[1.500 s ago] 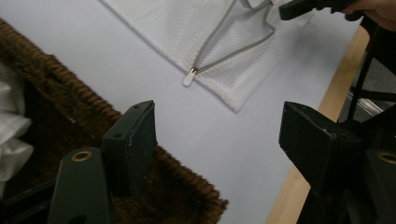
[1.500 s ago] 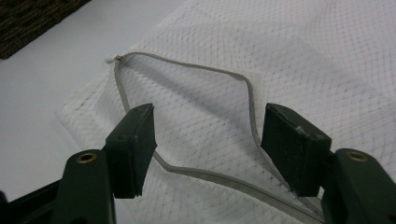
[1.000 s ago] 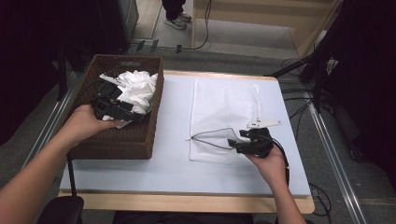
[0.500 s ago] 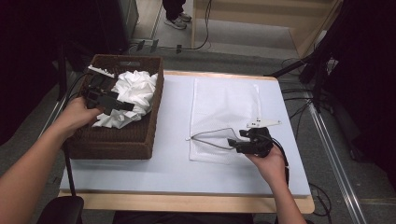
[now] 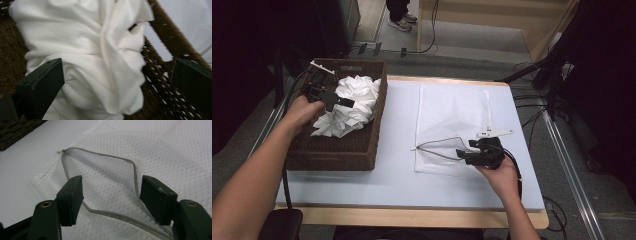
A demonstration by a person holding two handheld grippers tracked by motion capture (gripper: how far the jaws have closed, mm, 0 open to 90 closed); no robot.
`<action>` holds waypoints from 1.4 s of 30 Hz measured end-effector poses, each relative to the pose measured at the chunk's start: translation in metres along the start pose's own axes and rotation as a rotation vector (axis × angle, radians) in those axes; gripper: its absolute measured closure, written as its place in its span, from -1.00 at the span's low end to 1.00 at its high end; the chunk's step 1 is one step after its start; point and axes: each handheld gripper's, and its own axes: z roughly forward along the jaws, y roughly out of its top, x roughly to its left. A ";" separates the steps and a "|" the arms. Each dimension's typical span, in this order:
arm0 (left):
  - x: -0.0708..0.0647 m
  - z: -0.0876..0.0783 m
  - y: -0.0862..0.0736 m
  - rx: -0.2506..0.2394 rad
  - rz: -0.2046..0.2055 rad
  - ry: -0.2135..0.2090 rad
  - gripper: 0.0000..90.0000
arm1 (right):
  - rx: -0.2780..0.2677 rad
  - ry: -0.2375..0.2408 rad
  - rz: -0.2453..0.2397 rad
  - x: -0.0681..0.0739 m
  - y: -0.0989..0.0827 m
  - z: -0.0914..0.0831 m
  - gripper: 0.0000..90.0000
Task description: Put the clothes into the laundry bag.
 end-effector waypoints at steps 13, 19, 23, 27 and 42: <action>0.029 0.041 -0.003 -0.003 -0.077 0.028 -1.00 | 0.009 -0.006 0.001 0.000 -0.003 -0.002 -0.19; 0.032 0.052 -0.005 -0.020 -0.059 0.056 -1.00 | 0.012 -0.006 -0.005 0.000 -0.004 -0.002 -0.19; 0.038 0.053 -0.009 -0.034 -0.054 0.066 -1.00 | 0.014 -0.008 -0.002 0.001 -0.005 -0.004 -0.19; 0.039 0.051 -0.009 -0.015 -0.027 0.077 -1.00 | 0.014 -0.012 -0.006 0.000 -0.006 -0.005 -0.19; 0.017 0.073 -0.005 0.055 0.029 0.077 -1.00 | 0.029 -0.012 -0.015 0.003 -0.006 -0.002 -0.19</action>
